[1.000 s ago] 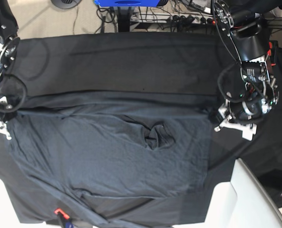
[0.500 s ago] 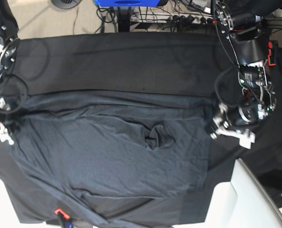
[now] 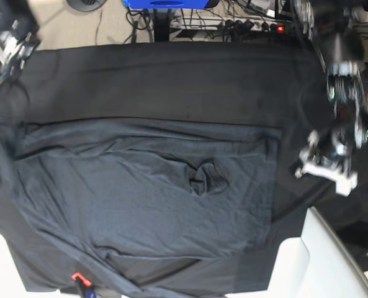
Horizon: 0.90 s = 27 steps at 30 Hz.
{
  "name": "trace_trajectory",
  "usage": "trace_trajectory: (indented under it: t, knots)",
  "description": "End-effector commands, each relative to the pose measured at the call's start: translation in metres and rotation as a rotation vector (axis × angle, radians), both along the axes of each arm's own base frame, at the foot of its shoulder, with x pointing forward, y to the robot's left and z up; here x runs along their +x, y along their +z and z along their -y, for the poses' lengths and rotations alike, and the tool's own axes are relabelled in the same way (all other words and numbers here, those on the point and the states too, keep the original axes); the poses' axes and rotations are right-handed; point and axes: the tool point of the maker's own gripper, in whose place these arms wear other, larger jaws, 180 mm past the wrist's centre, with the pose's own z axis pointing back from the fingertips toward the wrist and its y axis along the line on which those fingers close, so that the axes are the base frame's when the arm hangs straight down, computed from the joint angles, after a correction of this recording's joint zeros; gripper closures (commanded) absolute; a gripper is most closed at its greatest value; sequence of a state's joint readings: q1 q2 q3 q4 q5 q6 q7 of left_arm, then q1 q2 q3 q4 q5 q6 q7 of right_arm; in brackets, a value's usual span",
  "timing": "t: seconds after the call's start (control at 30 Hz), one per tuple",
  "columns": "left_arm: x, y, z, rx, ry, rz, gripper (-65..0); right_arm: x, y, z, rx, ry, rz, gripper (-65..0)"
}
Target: Fold the T-shirt properly
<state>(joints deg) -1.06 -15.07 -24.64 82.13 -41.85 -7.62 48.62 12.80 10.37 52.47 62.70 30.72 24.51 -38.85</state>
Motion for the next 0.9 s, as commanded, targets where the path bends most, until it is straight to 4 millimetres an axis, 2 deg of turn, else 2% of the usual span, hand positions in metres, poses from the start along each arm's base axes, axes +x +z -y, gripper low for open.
trace_trajectory:
  t: [0.0,0.07,0.17,0.23,0.33,0.4,0.47,0.5,0.6,0.7,0.87]
  knots:
    - [-0.002,0.016,-0.001,0.034,-0.024,0.059,-19.6,0.001,0.018,0.004,-0.031,0.008,0.042,-31.4]
    - [-0.022,0.019,0.009,0.081,-0.094,0.101,-19.7,-0.021,0.008,-0.008,-0.015,0.027,-0.015,-31.4]
    - [-0.058,0.001,0.025,0.091,-0.203,0.070,-21.7,-0.061,-0.011,-0.012,0.047,-0.064,-0.051,-31.4]
    - [-0.076,-0.011,0.029,0.084,-0.227,0.032,-28.0,-0.078,-0.021,-0.011,0.084,-0.129,-0.057,-31.4]
    - [-0.102,-0.027,0.028,0.078,-0.226,-0.029,-42.1,-0.090,-0.033,-0.014,0.103,-0.141,-0.086,-31.8]
    - [-0.113,-0.034,0.031,0.063,-0.223,-0.055,-52.0,-0.093,-0.044,-0.019,0.136,-0.145,-0.102,-31.8]
    - [-0.119,-0.040,0.038,0.043,-0.210,-0.066,-58.6,-0.091,-0.055,-0.022,0.172,-0.152,-0.107,-31.8]
    - [-0.123,-0.041,0.036,0.038,-0.194,-0.069,-60.4,-0.091,-0.058,-0.017,0.174,-0.165,-0.103,-31.8]
    - [-0.128,-0.042,0.033,0.016,-0.136,-0.063,-60.9,-0.086,-0.076,-0.017,0.230,-0.194,-0.102,-31.8]
    - [-0.130,-0.040,0.027,0.016,-0.114,-0.059,-60.9,-0.087,-0.090,-0.008,0.268,-0.230,-0.106,-31.5]
    - [-0.134,-0.042,0.024,0.024,-0.112,-0.071,-60.9,-0.082,-0.095,0.009,0.278,-0.279,-0.087,-31.8]
